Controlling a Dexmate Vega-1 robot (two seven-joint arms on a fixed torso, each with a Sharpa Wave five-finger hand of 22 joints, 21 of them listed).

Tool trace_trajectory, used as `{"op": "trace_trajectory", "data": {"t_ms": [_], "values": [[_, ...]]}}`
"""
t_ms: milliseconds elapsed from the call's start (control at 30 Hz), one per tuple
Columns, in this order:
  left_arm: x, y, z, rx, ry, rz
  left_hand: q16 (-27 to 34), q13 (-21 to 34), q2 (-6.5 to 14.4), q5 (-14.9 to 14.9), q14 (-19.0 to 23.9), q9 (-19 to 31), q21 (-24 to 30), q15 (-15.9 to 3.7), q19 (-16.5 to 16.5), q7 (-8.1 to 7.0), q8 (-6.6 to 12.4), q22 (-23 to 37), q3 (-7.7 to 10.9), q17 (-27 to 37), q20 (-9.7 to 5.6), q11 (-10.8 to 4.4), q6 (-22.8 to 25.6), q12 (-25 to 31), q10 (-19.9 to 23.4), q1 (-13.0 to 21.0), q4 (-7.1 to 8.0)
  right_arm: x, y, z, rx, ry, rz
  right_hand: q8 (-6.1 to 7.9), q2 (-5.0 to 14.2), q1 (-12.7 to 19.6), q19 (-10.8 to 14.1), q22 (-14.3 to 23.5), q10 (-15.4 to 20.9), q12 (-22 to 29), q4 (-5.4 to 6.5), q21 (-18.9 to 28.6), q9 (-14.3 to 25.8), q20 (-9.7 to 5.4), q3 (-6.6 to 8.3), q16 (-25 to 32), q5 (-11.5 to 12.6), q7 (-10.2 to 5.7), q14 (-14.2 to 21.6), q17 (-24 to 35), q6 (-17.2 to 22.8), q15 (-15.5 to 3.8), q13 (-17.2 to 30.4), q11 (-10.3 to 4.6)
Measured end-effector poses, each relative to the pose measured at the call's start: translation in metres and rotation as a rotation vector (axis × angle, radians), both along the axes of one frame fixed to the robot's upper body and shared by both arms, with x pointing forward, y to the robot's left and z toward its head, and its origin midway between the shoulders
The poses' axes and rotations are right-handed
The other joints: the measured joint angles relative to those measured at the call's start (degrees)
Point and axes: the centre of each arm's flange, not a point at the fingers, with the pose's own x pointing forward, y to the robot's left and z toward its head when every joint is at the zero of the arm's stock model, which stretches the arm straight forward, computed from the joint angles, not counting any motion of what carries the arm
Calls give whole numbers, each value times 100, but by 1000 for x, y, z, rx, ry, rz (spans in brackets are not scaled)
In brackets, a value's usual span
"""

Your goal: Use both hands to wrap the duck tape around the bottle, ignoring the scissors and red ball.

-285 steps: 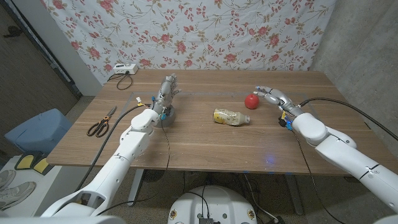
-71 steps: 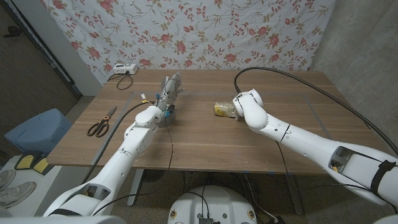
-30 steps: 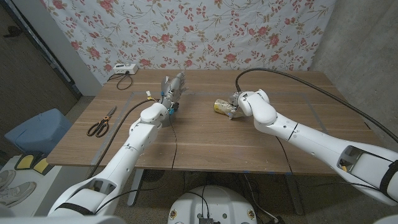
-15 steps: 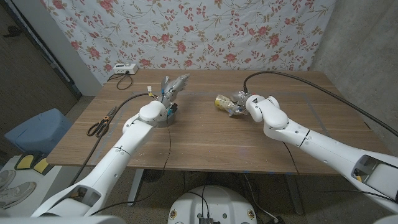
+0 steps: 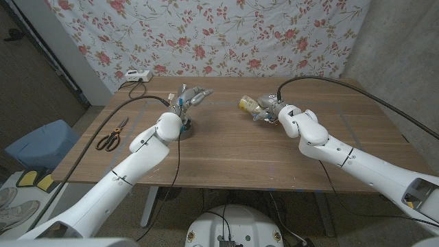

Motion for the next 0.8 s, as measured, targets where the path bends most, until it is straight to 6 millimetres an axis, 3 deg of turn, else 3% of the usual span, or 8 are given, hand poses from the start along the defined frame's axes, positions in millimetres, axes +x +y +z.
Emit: {"op": "trace_trajectory", "data": {"t_ms": [67, 100, 233, 300, 567, 733, 800], "values": [[1, 11, -1, 13, 7, 76, 86, 32, 0, -65, 164, 7, 57, -15, 153, 19, 34, 19, -22, 46, -30, 12, 155, 58, 174, 0, -42, 0, -1, 0, -1, 0, -1, -20, -17, 17, 0, 0, 0, 0, 0, 22, -4, 0, 0, 0, -5, 41, 0, 0, 41, 0, -29, 0], [-22, -8, -1, 64, -18, 51, 134, 51, 0, -84, 242, 20, 98, -31, 227, 29, 45, 27, -6, 72, -36, 16, 226, 83, 246, 0, -57, -2, 0, 2, 11, -21, 22, -22, -29, 29, 0, 0, 0, 1, 0, 22, -9, 0, 0, 0, -5, 41, 0, 0, 41, 0, -35, 0], [-34, -5, -3, 124, -15, 147, 243, 90, -14, -117, 420, 29, 236, -117, 512, 16, 45, 79, 12, 140, -83, -31, 338, 110, 373, 65, -138, -4, -1, 3, 16, -34, 33, -24, -29, 29, 0, 0, 0, 10, 0, 23, -19, 0, 0, 1, -7, 40, 0, 0, 42, 0, -49, 0], [-40, -6, -5, 156, -8, 181, 290, 114, -14, -117, 465, 29, 274, -162, 624, 4, 45, 79, 40, 160, -75, -76, 386, 110, 418, 212, -248, -5, -2, 4, 18, -40, 38, -24, -29, 29, -3, 0, 0, 14, 0, 36, -17, -2, 0, 1, -8, 40, 0, 0, 42, 0, -51, 0], [-63, -18, -2, 327, 23, 299, 398, 167, -99, -151, 592, 29, 379, -289, 763, -94, 66, 108, 93, 220, -111, -222, 590, 133, 559, 552, -540, -7, -3, 6, 26, -59, 61, -56, -46, 46, -49, 0, 0, 16, 0, 88, 3, 8, 1, 1, -32, 40, 0, 0, 43, 0, -11, 0], [-70, -9, 1, 358, 66, 389, 421, 194, -225, -151, 568, 45, 419, -313, 867, -122, 66, 108, 79, 220, -113, -303, 679, 133, 600, 746, -643, -7, -5, 7, 29, -64, 68, -85, -58, 58, -50, -23, 0, 17, 1, 111, 27, 8, 1, 20, -42, 42, 0, 1, 104, 0, 9, 0], [-72, -16, 2, 415, 66, 398, 421, 194, -244, -151, 512, 52, 423, -369, 885, -125, 66, 107, 97, 219, -131, -315, 683, 133, 612, 877, -682, -8, -4, 8, 33, -71, 80, -100, -66, 66, -60, -24, 0, 19, 7, 152, 27, 17, 102, 30, -50, 42, 0, 1, 105, 0, 9, 0]]}}
